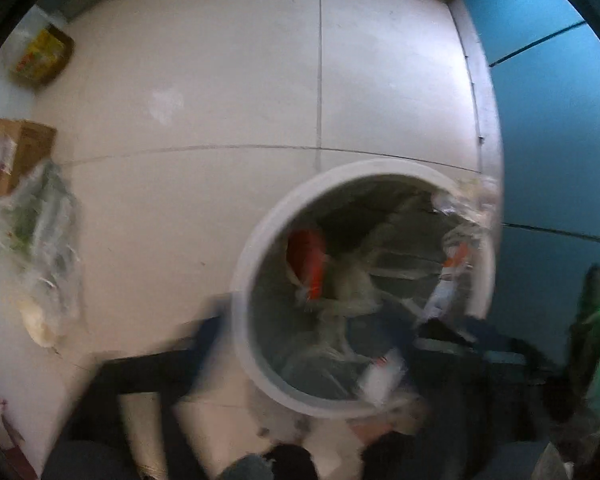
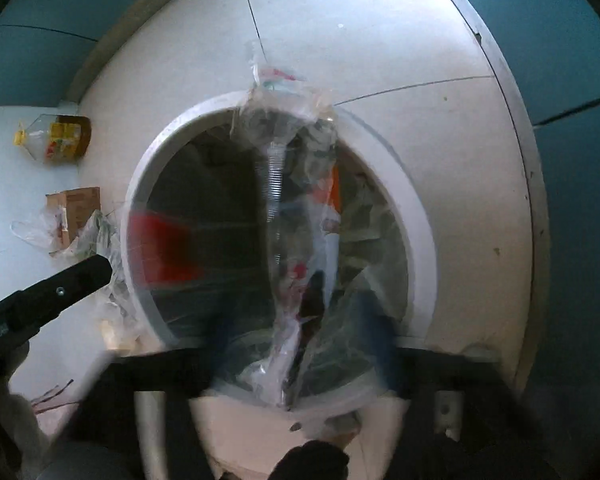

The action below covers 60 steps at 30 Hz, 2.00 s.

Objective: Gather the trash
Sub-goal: 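Carry both items over the floor bin and open both tools to drop them, then swing both open tools back up toward the counter, then grasp the green pepper with the left tool while the right tool grasps the Doctor toothpaste box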

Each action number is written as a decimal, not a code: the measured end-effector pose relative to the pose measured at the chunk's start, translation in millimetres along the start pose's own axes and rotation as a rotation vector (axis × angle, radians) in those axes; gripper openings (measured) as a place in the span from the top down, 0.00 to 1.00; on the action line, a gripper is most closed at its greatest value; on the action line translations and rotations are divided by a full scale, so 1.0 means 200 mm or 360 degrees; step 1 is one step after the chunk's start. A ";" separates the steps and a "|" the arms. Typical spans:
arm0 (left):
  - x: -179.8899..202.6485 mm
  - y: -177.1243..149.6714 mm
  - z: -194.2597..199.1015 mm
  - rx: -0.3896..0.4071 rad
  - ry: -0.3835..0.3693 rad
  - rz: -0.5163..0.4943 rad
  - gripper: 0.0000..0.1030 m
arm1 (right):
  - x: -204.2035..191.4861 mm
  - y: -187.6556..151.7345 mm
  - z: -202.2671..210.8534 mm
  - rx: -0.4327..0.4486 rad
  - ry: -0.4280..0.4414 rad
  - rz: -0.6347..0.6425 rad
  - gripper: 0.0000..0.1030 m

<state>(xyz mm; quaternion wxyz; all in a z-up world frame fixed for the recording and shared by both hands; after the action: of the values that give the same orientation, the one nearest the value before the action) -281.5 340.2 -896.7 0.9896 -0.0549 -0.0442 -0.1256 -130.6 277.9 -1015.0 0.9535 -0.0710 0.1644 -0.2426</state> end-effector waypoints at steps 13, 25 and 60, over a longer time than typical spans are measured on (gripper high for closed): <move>-0.15 -0.08 0.39 0.0222 0.0290 -0.0034 0.00 | -0.02 -0.01 0.53 0.0244 -0.0245 0.0109 0.16; -0.11 -0.18 1.14 0.0519 0.0598 -0.0013 0.00 | -0.19 -0.33 1.08 0.0231 -0.0131 0.0125 0.61; 2.64 -0.85 2.23 -0.0043 -0.0159 -0.0999 0.05 | 1.75 -1.30 3.91 0.0986 -0.0036 -0.1246 0.47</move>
<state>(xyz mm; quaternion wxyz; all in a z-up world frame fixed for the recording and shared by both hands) 151.0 100.6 -385.2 0.8983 -0.0578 -0.1058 -0.4224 317.8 -75.2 -324.6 0.7689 0.1566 0.0352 -0.6189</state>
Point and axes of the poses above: each gripper's, at about its wrist camera, not at the fingertips, and z roughly against the way its jaws point, x to its right, y to its top, the point moved 10 cm from there along -z, roughly the way its jaws point, and after that the axes turned 8 degrees about -z, right-handed, at the moved point
